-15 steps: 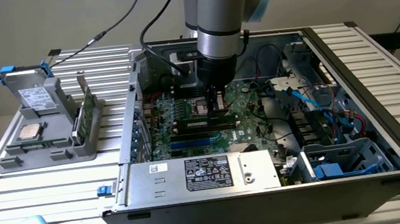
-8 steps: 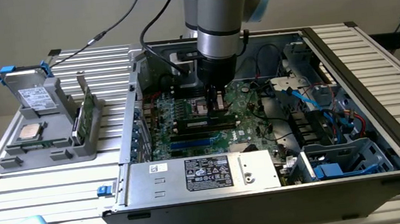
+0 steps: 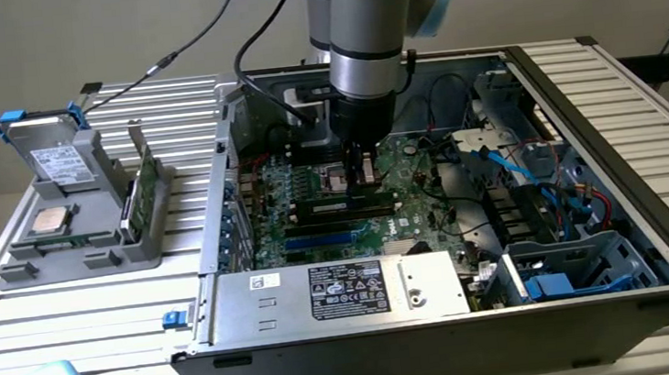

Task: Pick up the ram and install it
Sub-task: 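Insert the ram into the slot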

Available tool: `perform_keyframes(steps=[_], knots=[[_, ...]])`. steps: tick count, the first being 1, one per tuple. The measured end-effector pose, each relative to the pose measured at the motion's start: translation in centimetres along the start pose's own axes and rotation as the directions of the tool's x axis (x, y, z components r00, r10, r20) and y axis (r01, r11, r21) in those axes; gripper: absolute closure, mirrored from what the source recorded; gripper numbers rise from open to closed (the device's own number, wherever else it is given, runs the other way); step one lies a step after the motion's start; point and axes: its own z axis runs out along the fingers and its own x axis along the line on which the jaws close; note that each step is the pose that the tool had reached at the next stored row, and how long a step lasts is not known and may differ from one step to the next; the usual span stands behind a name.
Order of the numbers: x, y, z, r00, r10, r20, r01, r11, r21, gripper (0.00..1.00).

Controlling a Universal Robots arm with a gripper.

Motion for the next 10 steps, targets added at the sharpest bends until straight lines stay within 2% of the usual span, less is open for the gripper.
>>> perform_keyframes(steps=[10], knots=[[-0.03,-0.01,0.14,1.0000,0.000,0.0001,0.000,1.0000,0.0000,0.86]])
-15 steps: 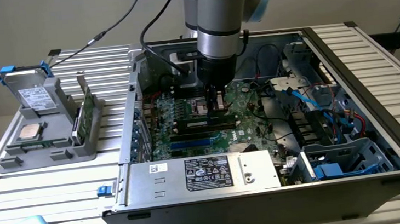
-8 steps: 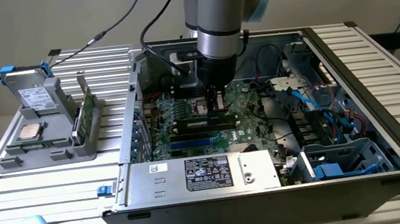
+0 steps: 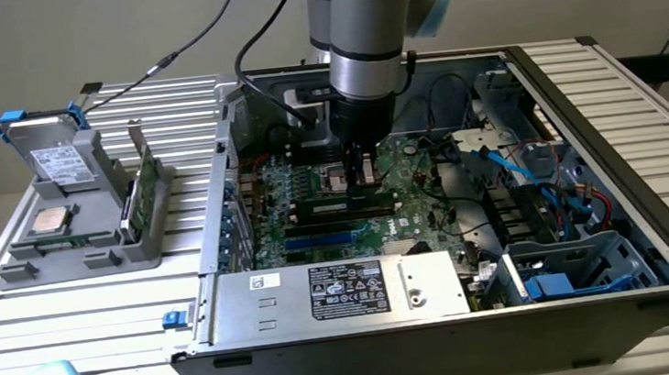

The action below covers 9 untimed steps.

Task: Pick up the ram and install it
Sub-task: 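Insert the ram into the slot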

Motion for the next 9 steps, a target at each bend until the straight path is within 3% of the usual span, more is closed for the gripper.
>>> perform_keyframes(steps=[9], knots=[[-0.07,-0.01,0.10,1.0000,0.000,0.0000,0.000,1.0000,0.0000,0.86]])
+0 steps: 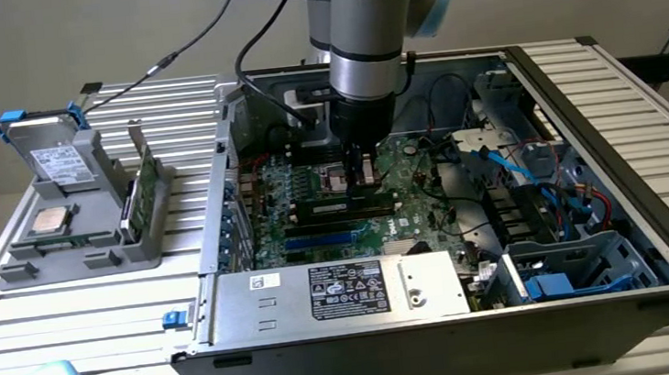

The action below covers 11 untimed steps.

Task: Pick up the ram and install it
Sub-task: 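Insert the ram into the slot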

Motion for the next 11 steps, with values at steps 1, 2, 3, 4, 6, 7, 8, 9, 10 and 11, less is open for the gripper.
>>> perform_keyframes(steps=[1,2,3,4,6,7,8,9,10,11], knots=[[0.00,0.00,0.00,1.0000,0.000,0.0000,0.000,1.0000,0.0000,0.86],[0.00,0.00,0.00,1.0000,0.000,0.0000,0.000,1.0000,0.0000,0.86],[0.00,0.00,0.00,1.0000,0.000,0.0000,0.000,1.0000,0.0000,0.86],[0.00,0.00,0.00,1.0000,0.000,0.0000,0.000,1.0000,0.0000,0.86],[0.00,0.00,0.00,1.0000,0.000,0.0001,0.000,1.0000,-0.0001,0.86],[0.00,0.00,0.01,1.0000,0.000,0.0003,0.000,1.0000,-0.0001,0.86],[-0.01,0.00,0.01,1.0000,0.000,0.0003,0.000,1.0000,-0.0001,0.84],[0.00,0.00,0.00,1.0000,0.000,0.0001,0.000,1.0000,-0.0002,0.78],[0.00,0.00,0.01,1.0000,0.000,0.0002,0.000,1.0000,-0.0001,0.78],[0.00,0.00,0.00,1.0000,0.000,0.0001,0.000,1.0000,-0.0001,0.72]])
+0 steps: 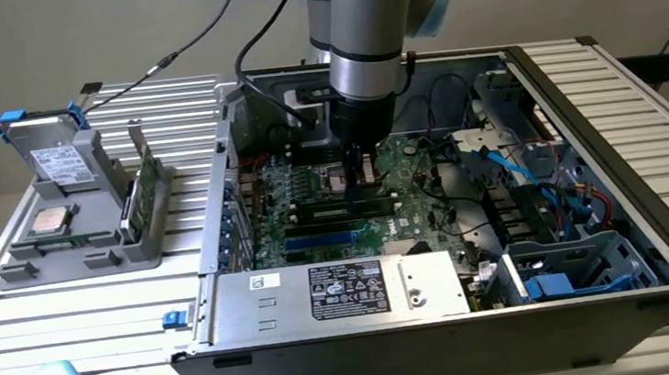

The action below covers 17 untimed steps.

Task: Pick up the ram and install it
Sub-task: 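Insert the ram into the slot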

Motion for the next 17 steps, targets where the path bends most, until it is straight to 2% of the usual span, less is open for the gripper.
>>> perform_keyframes(steps=[1,2,3,5,6,9,15,17], knots=[[0.0,0.00,0.00,1.0000,0.000,0.0000,0.000,1.0000,0.0000,0.67],[0.0,0.00,0.00,1.0000,0.000,0.0000,0.000,1.0000,0.0000,0.67],[0.0,0.00,0.00,1.0000,0.000,-0.0001,0.000,1.0000,0.0000,0.55],[0.0,0.00,-0.01,1.0000,0.000,-0.0002,0.000,1.0000,-0.0001,0.55],[0.0,0.01,-0.06,1.0000,0.000,-0.0003,0.000,1.0000,-0.0002,0.48],[-0.1,0.22,-0.43,1.0000,0.000,0.0000,0.000,1.0000,0.0005,0.48],[-0.1,1.58,-1.57,1.0000,0.000,-0.0002,0.000,1.0000,0.0008,0.48],[-0.1,1.68,-1.60,1.0000,0.000,-0.0001,0.000,1.0000,0.0009,0.48]])
